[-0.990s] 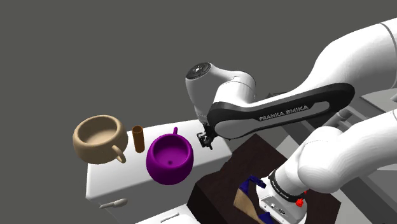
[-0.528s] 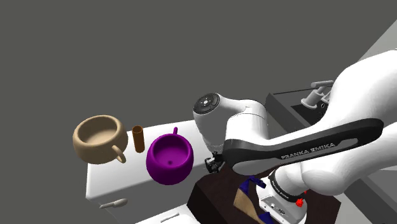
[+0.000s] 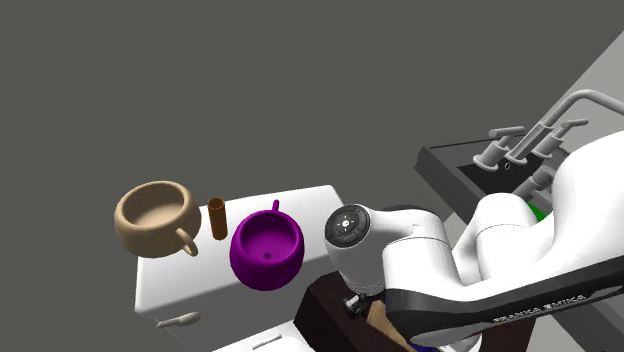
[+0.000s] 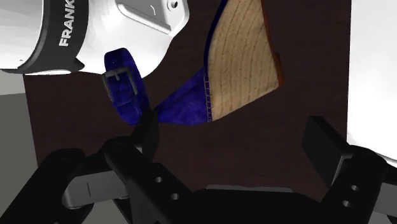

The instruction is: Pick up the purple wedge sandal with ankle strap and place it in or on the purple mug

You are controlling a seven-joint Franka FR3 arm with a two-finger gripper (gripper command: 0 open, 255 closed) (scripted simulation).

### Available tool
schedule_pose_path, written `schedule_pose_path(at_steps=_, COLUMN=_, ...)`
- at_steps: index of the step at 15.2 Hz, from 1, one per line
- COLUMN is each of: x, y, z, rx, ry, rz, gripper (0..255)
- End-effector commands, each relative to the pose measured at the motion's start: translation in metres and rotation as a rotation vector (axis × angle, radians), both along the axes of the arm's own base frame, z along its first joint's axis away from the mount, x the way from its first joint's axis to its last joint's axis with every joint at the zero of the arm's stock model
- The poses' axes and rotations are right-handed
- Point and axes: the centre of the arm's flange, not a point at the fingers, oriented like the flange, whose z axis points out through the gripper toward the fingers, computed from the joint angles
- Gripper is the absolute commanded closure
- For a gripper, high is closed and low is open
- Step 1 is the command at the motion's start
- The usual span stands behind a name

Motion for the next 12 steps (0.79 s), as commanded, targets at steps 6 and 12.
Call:
schedule_pose_path(at_steps=6, x=-0.075, y=0.008, z=-0.033, rx=0.0, ry=0.042, rz=0.063, gripper=0)
schedule_pose_path(at_steps=12, x=-0.085, y=-0.004, z=-0.06, rx=0.0, ry=0.042, rz=0.063, gripper=0)
